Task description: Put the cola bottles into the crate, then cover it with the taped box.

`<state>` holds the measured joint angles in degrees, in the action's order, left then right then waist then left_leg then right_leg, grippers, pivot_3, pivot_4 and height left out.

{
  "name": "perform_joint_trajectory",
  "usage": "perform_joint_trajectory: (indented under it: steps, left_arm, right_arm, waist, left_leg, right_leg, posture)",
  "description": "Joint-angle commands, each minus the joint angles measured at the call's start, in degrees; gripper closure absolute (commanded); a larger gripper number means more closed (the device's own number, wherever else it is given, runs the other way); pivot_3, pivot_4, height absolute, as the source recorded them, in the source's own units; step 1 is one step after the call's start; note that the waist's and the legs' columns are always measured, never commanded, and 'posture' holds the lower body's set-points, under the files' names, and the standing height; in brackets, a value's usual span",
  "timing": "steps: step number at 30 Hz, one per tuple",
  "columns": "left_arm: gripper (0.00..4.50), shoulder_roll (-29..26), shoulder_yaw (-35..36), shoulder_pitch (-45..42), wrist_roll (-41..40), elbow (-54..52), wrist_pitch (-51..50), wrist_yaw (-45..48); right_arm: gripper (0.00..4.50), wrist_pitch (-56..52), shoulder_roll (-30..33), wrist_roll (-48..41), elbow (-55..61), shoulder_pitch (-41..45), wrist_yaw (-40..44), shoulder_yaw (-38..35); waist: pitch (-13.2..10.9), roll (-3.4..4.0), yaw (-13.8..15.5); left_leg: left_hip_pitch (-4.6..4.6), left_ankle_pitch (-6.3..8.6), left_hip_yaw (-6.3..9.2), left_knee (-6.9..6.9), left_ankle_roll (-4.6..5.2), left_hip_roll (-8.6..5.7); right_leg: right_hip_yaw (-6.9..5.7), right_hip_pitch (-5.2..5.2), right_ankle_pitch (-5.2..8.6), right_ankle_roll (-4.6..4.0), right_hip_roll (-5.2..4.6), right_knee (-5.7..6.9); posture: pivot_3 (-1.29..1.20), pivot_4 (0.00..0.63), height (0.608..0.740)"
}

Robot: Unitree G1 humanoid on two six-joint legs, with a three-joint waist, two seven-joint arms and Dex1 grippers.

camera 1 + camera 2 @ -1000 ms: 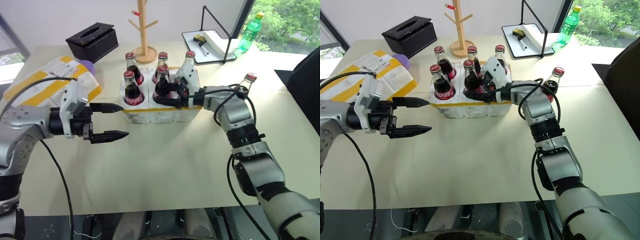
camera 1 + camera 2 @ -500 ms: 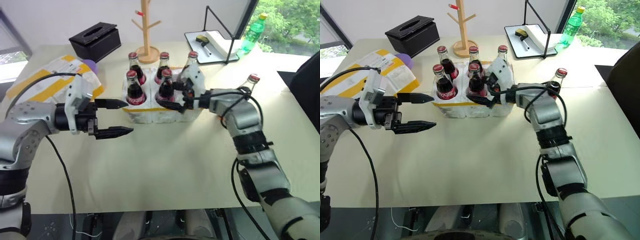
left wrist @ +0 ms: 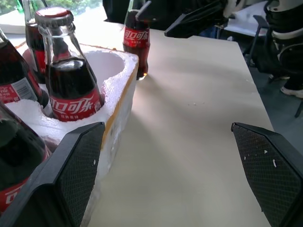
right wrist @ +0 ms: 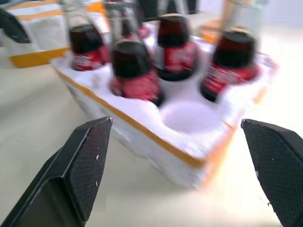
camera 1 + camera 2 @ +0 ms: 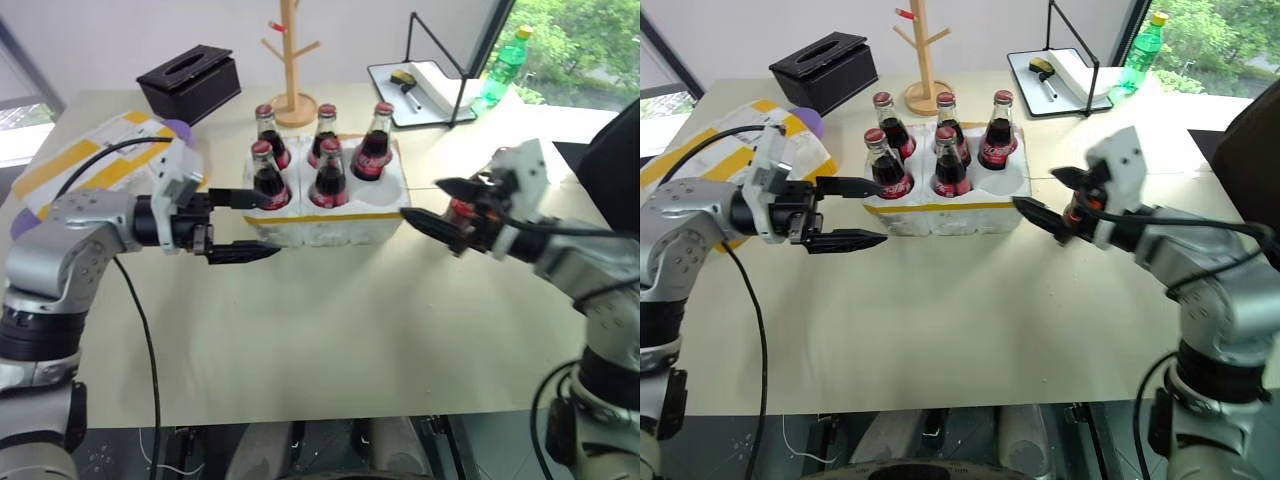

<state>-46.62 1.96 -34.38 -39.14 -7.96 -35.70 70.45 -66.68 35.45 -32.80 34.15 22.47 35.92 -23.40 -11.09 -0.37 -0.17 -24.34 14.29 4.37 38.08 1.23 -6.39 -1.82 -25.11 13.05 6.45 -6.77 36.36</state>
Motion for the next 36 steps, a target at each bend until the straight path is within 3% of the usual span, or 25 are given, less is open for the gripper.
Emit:
perform_joint_trajectory:
  steps: [1,6,36]
  left_arm:
    - [0.0,0.34,0.01,-1.23,0.68,0.11,1.39,1.15]
    - [0.0,0.87,-0.01,-1.43,0.6,-0.29,1.31,1.88]
    - [0.0,0.87,2.79,4.73,-4.86,-11.89,-4.05,-4.18]
  right_arm:
    - [0.03,1.01,2.98,0.54,2.48,-6.19,-1.56,-6.51]
    - [0.03,3.36,2.47,0.93,-1.42,-9.55,-4.98,-10.19]
    - [0.03,26.88,-2.09,7.03,-27.88,-1.05,-10.37,2.6]
  waist:
    - [0.0,0.0,0.52]
    - [0.0,0.01,0.62]
    - [0.01,0.02,0.86]
  left_leg:
    - [0.0,0.0,0.0,0.0,0.0,-0.01]
    - [0.13,0.06,-0.1,0.03,0.12,0.03]
    - [0.31,-0.02,-0.1,0.03,-0.02,0.07]
  right_leg:
    - [0.0,0.01,0.0,0.0,0.0,-0.02]
    - [0.06,0.1,-0.02,0.0,0.0,-0.02]
    - [0.06,0.3,-0.01,-0.01,0.04,-0.06]
  posture:
    - [0.0,0.15,0.736]
    - [0.0,0.15,0.736]
    - [0.0,0.15,0.736]
